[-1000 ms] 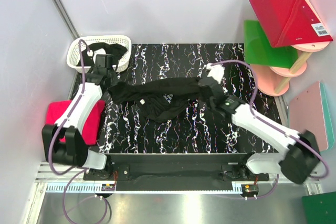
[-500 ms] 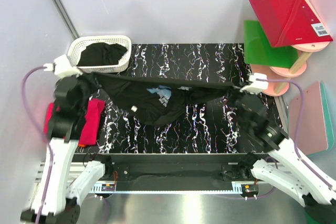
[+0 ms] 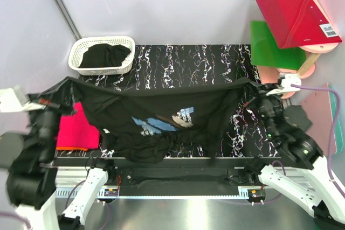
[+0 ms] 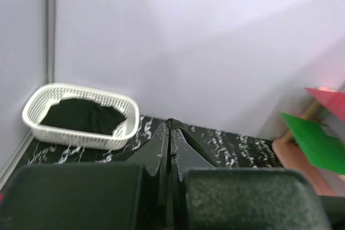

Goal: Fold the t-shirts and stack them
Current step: Flatten out the tshirt

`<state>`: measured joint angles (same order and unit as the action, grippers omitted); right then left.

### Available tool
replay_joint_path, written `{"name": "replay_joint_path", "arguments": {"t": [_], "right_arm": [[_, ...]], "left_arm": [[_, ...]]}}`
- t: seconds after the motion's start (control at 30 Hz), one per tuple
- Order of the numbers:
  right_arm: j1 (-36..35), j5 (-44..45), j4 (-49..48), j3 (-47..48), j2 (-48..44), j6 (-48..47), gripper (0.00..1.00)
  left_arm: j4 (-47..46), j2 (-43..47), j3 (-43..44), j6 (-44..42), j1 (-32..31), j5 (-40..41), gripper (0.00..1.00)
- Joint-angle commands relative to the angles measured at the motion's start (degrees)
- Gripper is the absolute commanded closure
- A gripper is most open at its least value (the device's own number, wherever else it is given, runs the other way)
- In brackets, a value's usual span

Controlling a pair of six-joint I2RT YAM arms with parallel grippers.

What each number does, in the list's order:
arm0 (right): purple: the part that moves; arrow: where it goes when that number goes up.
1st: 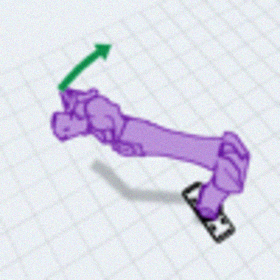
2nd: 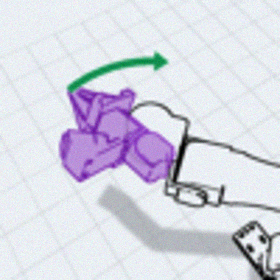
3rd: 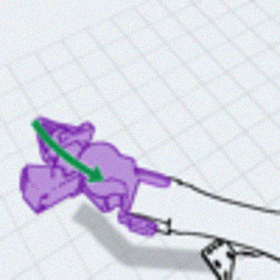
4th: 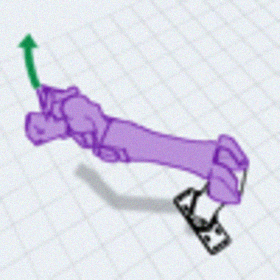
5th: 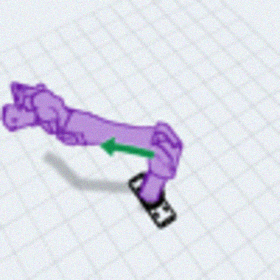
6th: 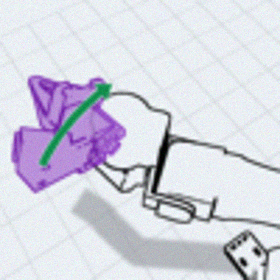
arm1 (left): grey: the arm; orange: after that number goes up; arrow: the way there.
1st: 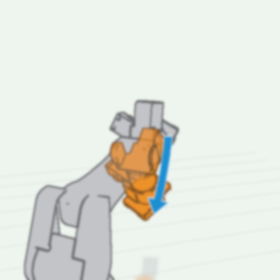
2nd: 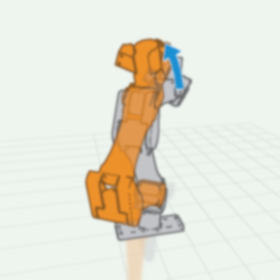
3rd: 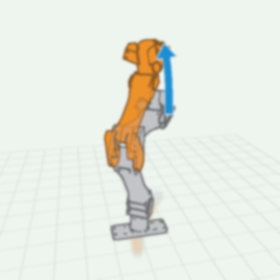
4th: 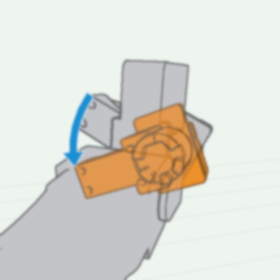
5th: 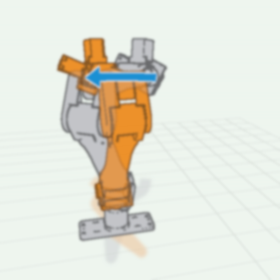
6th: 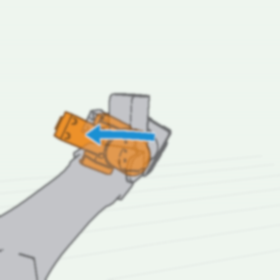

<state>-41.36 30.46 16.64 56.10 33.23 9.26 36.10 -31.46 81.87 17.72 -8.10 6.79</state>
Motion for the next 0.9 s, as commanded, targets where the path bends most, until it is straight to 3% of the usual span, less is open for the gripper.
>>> {"name": "replay_joint_path", "arguments": {"t": [0.0,0.2,0.37,0.57,0.6,0.87], "right_arm": [[-0.3,-4.35,1.19,9.19,-2.12,-6.17,1.0],[-0.3,-2.43,-0.02,12.73,-3.88,-7.76,1.0],[-0.3,12.59,-11.78,6.67,2.34,-11.6,1.0],[0.05,19.37,-25.59,3.5,20.18,-16.8,1.0],[0.84,19.38,-27.26,3.58,24.82,-17.25,1.0],[17.44,5.32,-28.24,9.1,46.55,-2.49,1.0]], "left_arm": [[1.25,1.84,9.35,-4.09,0.01,-6.34,1.0],[2.84,-0.96,17.89,-3.57,0.01,-8.28,1.0],[0.38,-8.33,12.63,-4.0,0.01,-1.61,1.0],[-4.27,-32.81,6.56,-0.58,0.1,-2.48,1.0],[-4.8,-36.0,7.07,0.64,2.19,-6.48,1.0],[-4.28,-69.56,19.19,1.88,1.77,-6.44,1.0]]}}
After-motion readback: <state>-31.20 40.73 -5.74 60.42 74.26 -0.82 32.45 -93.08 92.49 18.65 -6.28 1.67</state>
